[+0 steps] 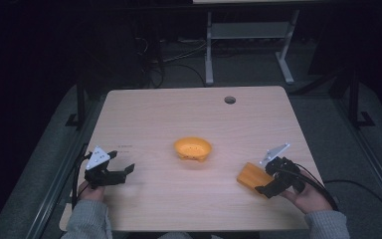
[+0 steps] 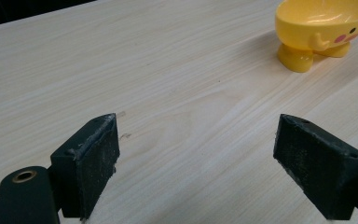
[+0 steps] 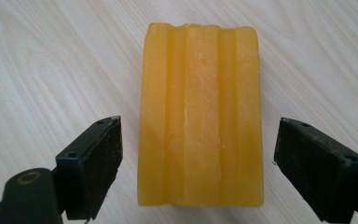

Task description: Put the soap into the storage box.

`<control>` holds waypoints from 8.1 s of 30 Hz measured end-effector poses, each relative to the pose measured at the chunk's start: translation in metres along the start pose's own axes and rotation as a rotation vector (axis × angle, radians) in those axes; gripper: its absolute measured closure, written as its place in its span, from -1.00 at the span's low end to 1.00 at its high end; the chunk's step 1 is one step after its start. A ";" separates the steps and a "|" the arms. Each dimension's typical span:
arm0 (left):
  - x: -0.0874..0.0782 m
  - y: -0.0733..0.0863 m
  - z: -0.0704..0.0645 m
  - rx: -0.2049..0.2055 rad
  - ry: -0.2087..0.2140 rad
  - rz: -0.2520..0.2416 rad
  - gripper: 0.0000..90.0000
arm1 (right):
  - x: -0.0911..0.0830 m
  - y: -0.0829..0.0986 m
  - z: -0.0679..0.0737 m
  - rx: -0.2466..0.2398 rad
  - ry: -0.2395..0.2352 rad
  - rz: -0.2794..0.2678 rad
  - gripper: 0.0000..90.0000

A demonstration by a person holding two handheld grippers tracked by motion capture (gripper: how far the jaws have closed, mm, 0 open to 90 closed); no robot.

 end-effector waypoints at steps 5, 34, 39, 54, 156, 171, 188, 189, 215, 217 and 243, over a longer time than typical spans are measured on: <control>-0.001 0.000 0.001 0.001 0.001 -0.001 -0.69 | 0.011 -0.008 0.003 -0.017 0.001 0.037 -0.67; -0.002 0.000 0.002 -0.010 -0.003 -0.015 -0.69 | 0.040 -0.019 0.003 -0.075 0.017 0.126 -0.54; -0.003 0.000 0.003 -0.006 -0.005 -0.015 -0.69 | 0.039 -0.020 0.004 -0.101 0.008 0.128 -0.53; -0.004 -0.001 0.003 -0.017 -0.006 -0.025 -0.69 | 0.037 -0.035 0.004 -0.133 -0.024 0.108 -0.53; -0.006 -0.002 0.005 -0.047 -0.001 -0.058 -0.69 | 0.047 -0.237 0.023 -0.438 -0.125 0.029 -0.53; -0.007 -0.002 0.005 -0.047 0.003 -0.060 -0.69 | 0.061 -0.247 0.035 -0.494 -0.149 0.056 -0.53; -0.008 -0.001 0.006 -0.048 0.000 -0.058 -0.69 | 0.075 -0.249 0.039 -0.507 -0.153 0.077 -0.53; -0.008 -0.001 0.006 -0.044 0.001 -0.052 -0.69 | 0.075 -0.249 0.039 -0.508 -0.153 0.076 -0.53; -0.008 -0.001 0.005 -0.040 0.001 -0.050 -0.69 | 0.076 -0.247 0.038 -0.481 -0.151 0.044 -0.54; -0.008 -0.001 0.006 -0.039 0.002 -0.050 -0.69 | 0.076 -0.247 0.038 -0.480 -0.150 0.045 -0.55; -0.007 -0.001 0.005 -0.040 0.001 -0.055 -0.69 | 0.068 -0.243 0.035 -0.428 -0.157 0.024 -0.62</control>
Point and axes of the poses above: each handheld gripper's, and its own axes: x roughly forward along the jaws, y roughly out of its underside, z roughly to its left, the point moved 2 cm from there along x, roughly forward along the jaws, and after that the axes turned 7 degrees about y, right-handed, at the moved point
